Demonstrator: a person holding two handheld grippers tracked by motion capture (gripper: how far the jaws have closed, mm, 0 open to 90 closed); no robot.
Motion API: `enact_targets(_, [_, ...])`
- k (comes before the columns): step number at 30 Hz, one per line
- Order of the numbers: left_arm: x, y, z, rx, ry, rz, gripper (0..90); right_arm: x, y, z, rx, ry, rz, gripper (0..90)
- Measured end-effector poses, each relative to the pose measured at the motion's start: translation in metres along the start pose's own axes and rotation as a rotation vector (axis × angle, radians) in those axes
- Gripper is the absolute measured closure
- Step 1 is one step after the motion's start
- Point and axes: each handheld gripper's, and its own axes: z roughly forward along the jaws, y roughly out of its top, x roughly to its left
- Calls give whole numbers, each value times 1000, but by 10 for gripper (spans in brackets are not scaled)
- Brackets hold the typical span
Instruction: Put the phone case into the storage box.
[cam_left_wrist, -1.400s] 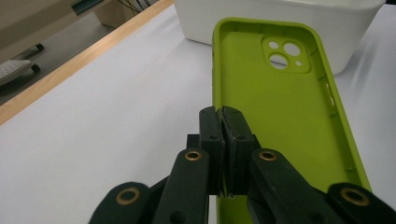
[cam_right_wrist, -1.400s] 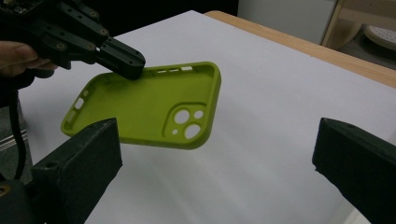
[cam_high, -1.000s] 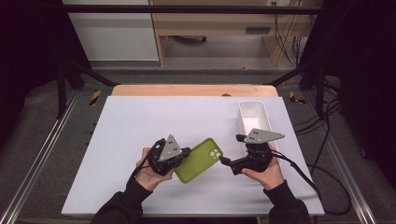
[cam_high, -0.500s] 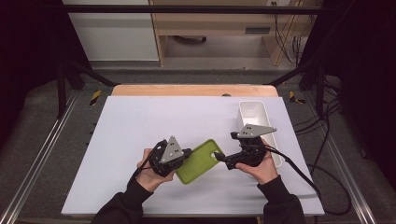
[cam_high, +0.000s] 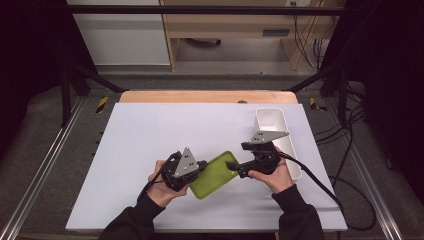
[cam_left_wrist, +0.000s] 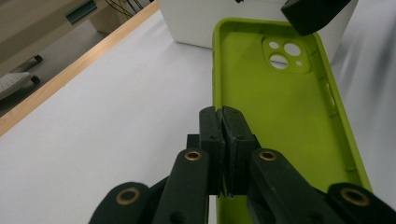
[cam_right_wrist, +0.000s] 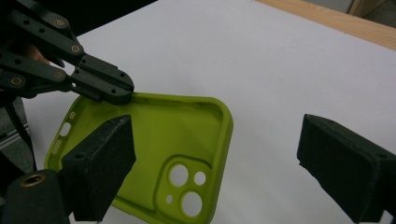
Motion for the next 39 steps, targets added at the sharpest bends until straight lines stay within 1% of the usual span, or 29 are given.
enact_targets(4, [-1, 1, 0, -1, -1, 4, 879, -1, -1, 3, 22, 15, 7, 162])
enact_targets(8, [-3, 2, -2, -6, -3, 12, 879, -2, 0, 4, 40, 30, 31, 209])
enact_targets(12, [-4, 3, -3, -13, -4, 15, 879, -4, 0, 5, 52, 42, 38, 249])
enact_targets(18, [-5, 4, -4, -16, -5, 19, 879, -7, 1, 6, 72, 71, 65, 330])
enact_targets(23, [-5, 4, -4, -18, -5, 23, 879, -8, 1, 8, 93, 110, 83, 398])
enact_targets(25, [-6, 5, -4, -18, -6, 26, 879, -9, 2, 8, 97, 120, 93, 436])
enact_targets(29, [-6, 5, -4, -22, -11, 31, 879, -10, 2, 8, 100, 135, 106, 481])
enact_targets(33, [-7, 5, -5, -22, -10, 34, 879, -11, 2, 9, 111, 156, 119, 558])
enact_targets(35, [-7, 5, -4, -21, -10, 35, 879, -12, 2, 9, 112, 166, 121, 576])
enact_targets(39, [-7, 5, -5, -20, -9, 38, 879, -13, 3, 9, 117, 170, 137, 616])
